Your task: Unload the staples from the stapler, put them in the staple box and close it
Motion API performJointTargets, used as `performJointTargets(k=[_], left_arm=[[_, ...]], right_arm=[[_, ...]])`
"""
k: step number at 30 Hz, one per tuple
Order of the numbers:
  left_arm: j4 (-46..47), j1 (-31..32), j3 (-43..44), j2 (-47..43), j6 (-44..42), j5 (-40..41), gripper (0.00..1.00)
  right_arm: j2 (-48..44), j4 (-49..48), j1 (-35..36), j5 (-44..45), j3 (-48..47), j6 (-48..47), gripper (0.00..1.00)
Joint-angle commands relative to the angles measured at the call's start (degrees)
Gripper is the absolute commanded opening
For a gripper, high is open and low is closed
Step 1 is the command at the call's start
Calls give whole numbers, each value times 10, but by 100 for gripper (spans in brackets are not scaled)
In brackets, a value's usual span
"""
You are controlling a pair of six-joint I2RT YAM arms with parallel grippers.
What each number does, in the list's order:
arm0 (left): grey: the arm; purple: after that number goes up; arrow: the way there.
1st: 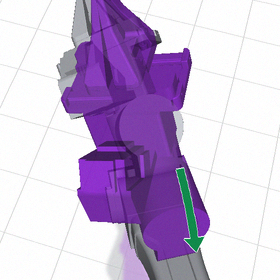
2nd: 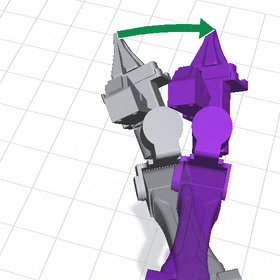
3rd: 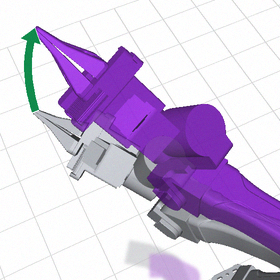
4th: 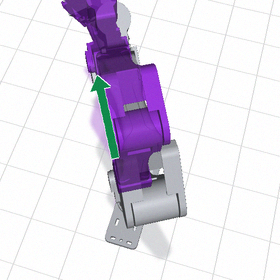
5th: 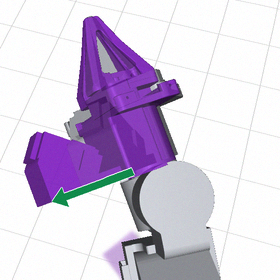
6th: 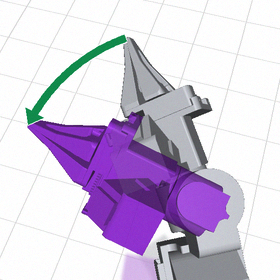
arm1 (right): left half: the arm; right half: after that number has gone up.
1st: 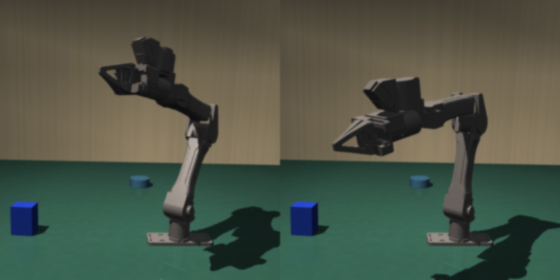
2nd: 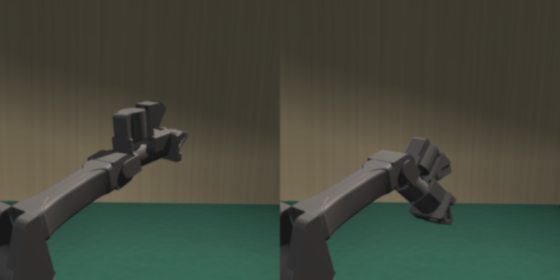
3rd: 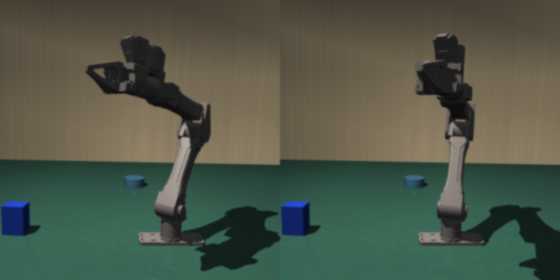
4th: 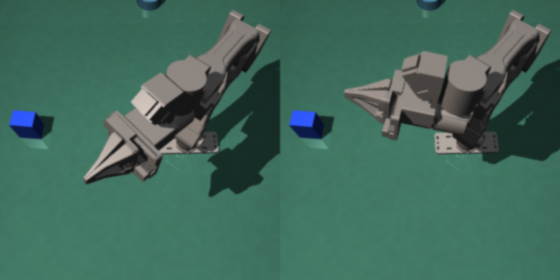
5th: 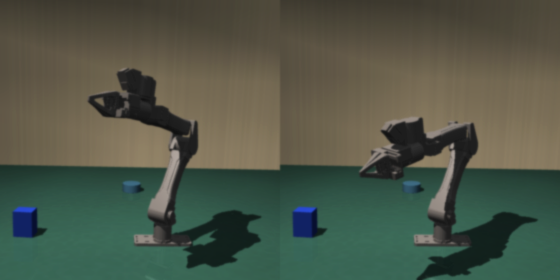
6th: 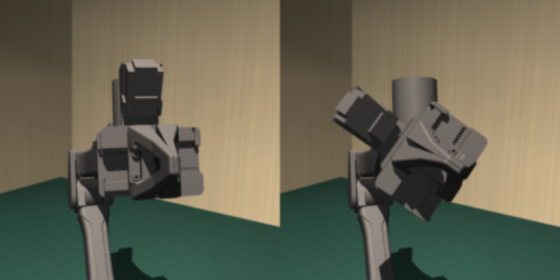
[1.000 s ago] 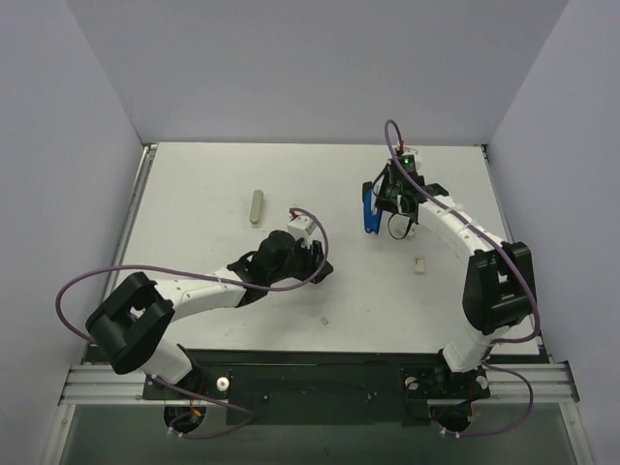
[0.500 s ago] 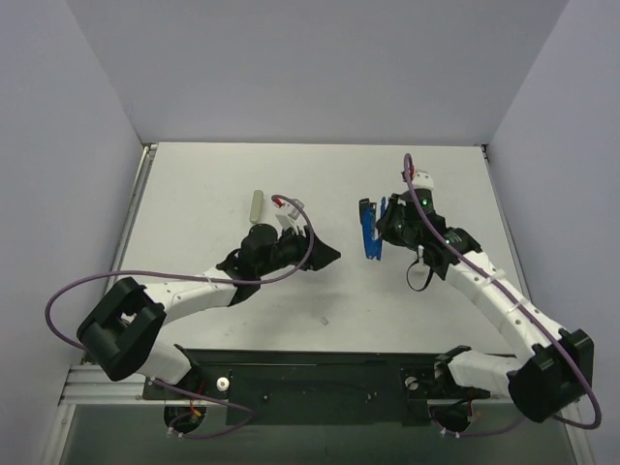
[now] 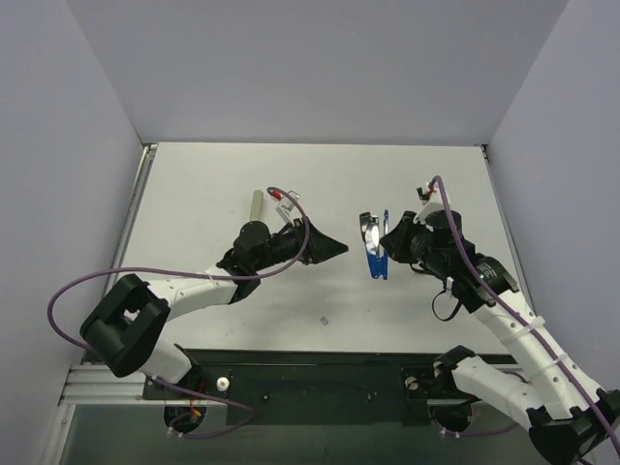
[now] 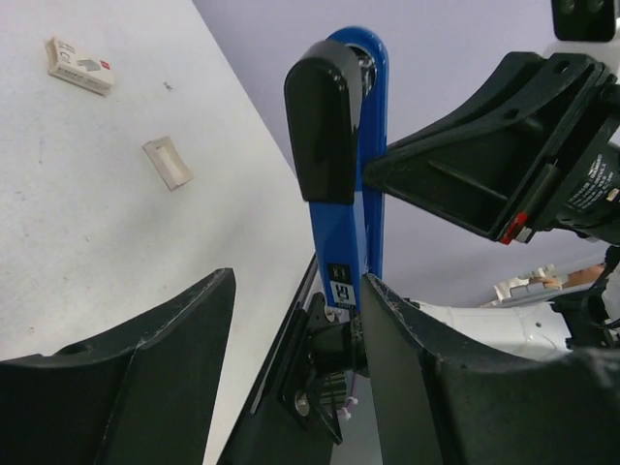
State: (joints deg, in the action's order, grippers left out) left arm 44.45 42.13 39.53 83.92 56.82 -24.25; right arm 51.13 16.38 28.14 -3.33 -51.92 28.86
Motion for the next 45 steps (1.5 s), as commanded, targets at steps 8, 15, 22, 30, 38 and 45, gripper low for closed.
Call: performJointTargets(k=[8, 15, 22, 30, 38, 45], left_arm=[[100, -4, 15, 20, 71, -26, 80], [104, -3, 17, 26, 71, -17, 86], [107, -3, 18, 27, 67, -10, 87], [107, 0, 17, 29, 66, -2, 73], [110, -1, 10, 21, 64, 8, 52], [97, 0, 8, 13, 55, 21, 3]], right_arm=[[-1, -25, 55, -62, -23, 29, 0], [16, -38, 82, -56, -30, 37, 0], [27, -59, 101, -55, -27, 51, 0], [24, -75, 122, -23, -15, 64, 0], [16, -77, 139, 8, -6, 65, 0], [-5, -64, 147, 32, 8, 61, 0]])
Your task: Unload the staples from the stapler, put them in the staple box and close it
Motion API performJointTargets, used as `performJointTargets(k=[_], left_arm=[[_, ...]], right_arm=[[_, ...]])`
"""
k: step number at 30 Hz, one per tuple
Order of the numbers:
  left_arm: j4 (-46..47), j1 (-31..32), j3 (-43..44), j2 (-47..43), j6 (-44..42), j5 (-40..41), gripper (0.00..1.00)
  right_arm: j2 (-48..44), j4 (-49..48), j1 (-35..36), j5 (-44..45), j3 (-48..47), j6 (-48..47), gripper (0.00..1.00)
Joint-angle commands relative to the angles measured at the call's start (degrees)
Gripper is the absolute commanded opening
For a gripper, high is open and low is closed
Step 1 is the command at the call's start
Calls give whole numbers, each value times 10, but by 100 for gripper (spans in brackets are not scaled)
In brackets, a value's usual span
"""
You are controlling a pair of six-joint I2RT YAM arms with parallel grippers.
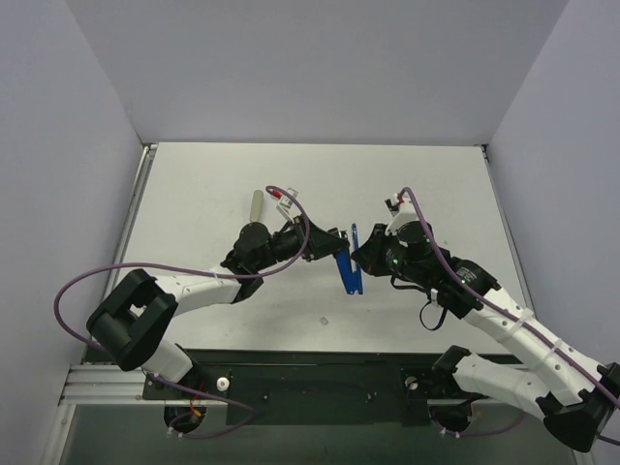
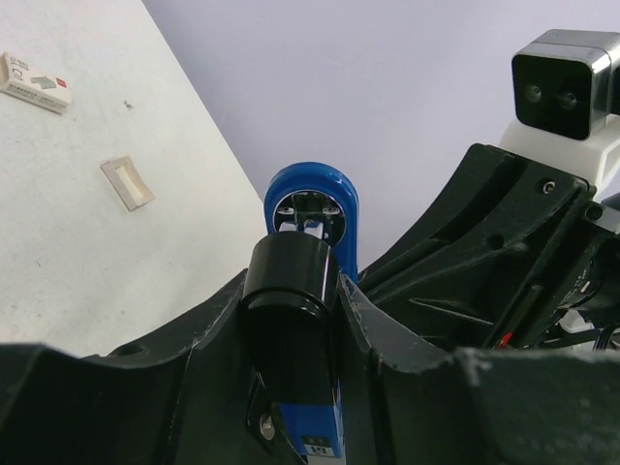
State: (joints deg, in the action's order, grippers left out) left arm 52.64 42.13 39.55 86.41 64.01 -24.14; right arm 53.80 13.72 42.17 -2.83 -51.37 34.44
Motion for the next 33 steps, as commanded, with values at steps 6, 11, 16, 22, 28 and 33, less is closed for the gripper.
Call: performJointTargets(k=[6, 11, 16, 22, 28, 33], left_arm=[[-1, 2, 14, -15, -35, 13, 0], [-23, 8, 20, -18, -67, -8, 0], [-19, 15, 29, -8, -92, -42, 0], [-69, 26, 57, -5, -167, -97, 0], [-101, 42, 80, -11, -236, -207, 0], [-188, 73, 112, -33, -345, -259, 0]], right_arm=[[-55, -11, 10, 27, 7, -16, 4], [-85, 41, 9, 75, -20, -67, 34], [-99, 75, 7, 93, -46, -106, 42], [-70, 97, 8, 53, -81, -159, 41], [-54, 121, 8, -17, -109, -213, 41], [-50, 143, 9, -67, -116, -234, 33]])
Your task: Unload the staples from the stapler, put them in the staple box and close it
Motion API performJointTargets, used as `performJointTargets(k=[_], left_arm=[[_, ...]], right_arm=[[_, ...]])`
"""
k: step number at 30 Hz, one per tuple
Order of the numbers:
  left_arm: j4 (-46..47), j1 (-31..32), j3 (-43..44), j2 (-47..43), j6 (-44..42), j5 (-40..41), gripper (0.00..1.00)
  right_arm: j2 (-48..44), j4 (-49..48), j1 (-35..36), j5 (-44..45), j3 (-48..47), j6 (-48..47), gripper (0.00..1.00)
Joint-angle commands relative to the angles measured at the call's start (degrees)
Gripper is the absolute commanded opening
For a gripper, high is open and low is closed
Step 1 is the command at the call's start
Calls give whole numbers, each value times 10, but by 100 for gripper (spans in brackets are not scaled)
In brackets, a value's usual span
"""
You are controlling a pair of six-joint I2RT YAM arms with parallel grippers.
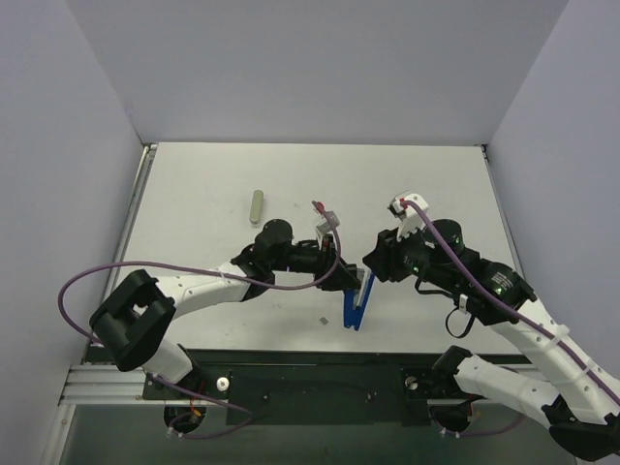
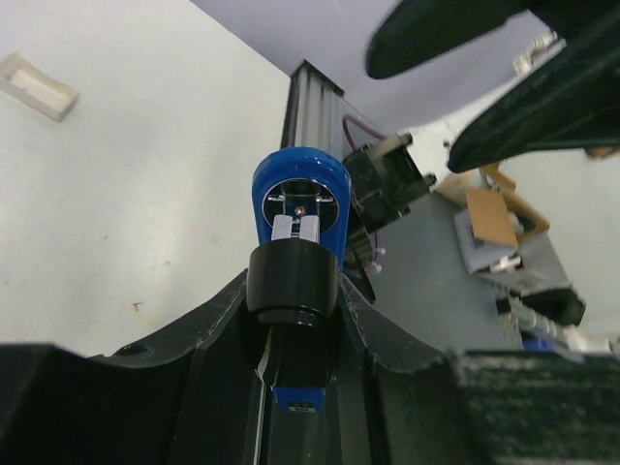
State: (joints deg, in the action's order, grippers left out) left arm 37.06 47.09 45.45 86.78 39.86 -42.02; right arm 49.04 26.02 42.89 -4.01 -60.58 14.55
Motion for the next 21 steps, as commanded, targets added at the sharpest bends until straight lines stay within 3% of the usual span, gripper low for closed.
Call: performJointTargets(k=[1, 13, 21], left_arm=[[-49, 32, 53, -42, -114, -90, 0], [-68, 73, 46, -85, -193, -163, 0], [-112, 92, 56, -99, -225, -163, 0]], right_arm=[[-8, 19, 2, -65, -24, -39, 32], [-70, 18, 1, -231, 19, -58, 45], [-77, 44, 4, -306, 22, -65, 46]])
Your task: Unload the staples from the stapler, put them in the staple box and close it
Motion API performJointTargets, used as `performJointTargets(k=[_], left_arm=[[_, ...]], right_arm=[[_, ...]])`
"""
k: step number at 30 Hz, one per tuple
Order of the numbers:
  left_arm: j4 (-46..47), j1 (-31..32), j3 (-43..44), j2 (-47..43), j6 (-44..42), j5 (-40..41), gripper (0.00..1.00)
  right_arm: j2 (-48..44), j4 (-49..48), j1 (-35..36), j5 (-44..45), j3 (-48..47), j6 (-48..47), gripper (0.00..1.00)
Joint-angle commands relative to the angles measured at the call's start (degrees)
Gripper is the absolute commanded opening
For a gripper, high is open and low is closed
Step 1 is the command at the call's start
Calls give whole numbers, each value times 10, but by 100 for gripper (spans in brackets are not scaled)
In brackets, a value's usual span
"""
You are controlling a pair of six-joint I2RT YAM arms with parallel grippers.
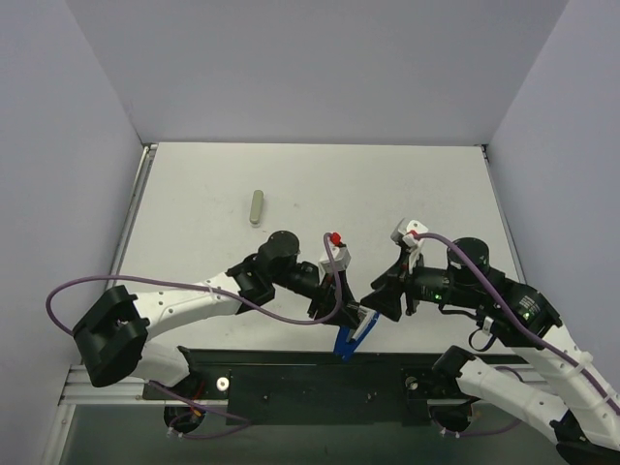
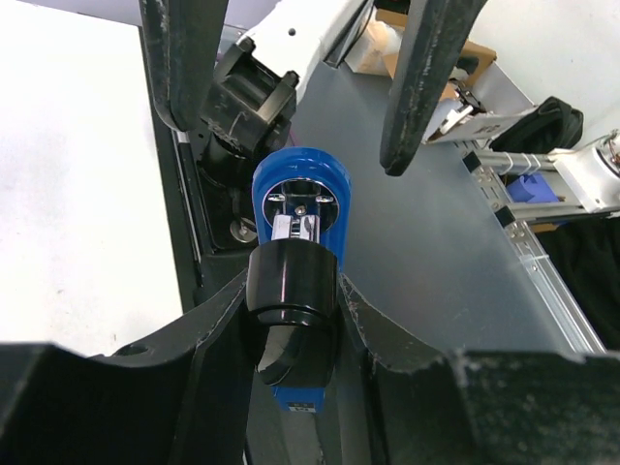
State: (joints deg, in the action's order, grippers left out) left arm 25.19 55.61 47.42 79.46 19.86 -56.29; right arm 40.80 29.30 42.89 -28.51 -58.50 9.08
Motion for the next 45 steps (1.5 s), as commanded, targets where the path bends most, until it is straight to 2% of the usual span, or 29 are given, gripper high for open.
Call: performJointTargets(k=[1, 16, 23, 28, 34, 35, 37, 45], left_arm=[[6, 7, 36, -26, -26, -21, 0], [3, 12, 31, -51, -34, -15, 0], [7, 13, 28, -54, -34, -15, 0], [9, 14, 24, -61, -34, -10, 0], [8, 14, 26, -61, -37, -6, 0], [9, 14, 25, -62, -36, -3, 0], [8, 14, 26, -65, -37, 2, 0], [8, 13, 11, -95, -39, 62, 0]], right_arm=[[8, 17, 8, -70, 1, -12, 45], [38, 41, 58, -47, 8, -14, 42], [57, 43, 83, -42, 1, -18, 37], [61, 48, 96, -41, 3, -19, 21], [51, 52, 99, -49, 8, -17, 18], [52, 52, 99, -51, 11, -17, 15], [53, 53, 101, -52, 15, -16, 0], [7, 58, 104, -23, 49, -8, 0]])
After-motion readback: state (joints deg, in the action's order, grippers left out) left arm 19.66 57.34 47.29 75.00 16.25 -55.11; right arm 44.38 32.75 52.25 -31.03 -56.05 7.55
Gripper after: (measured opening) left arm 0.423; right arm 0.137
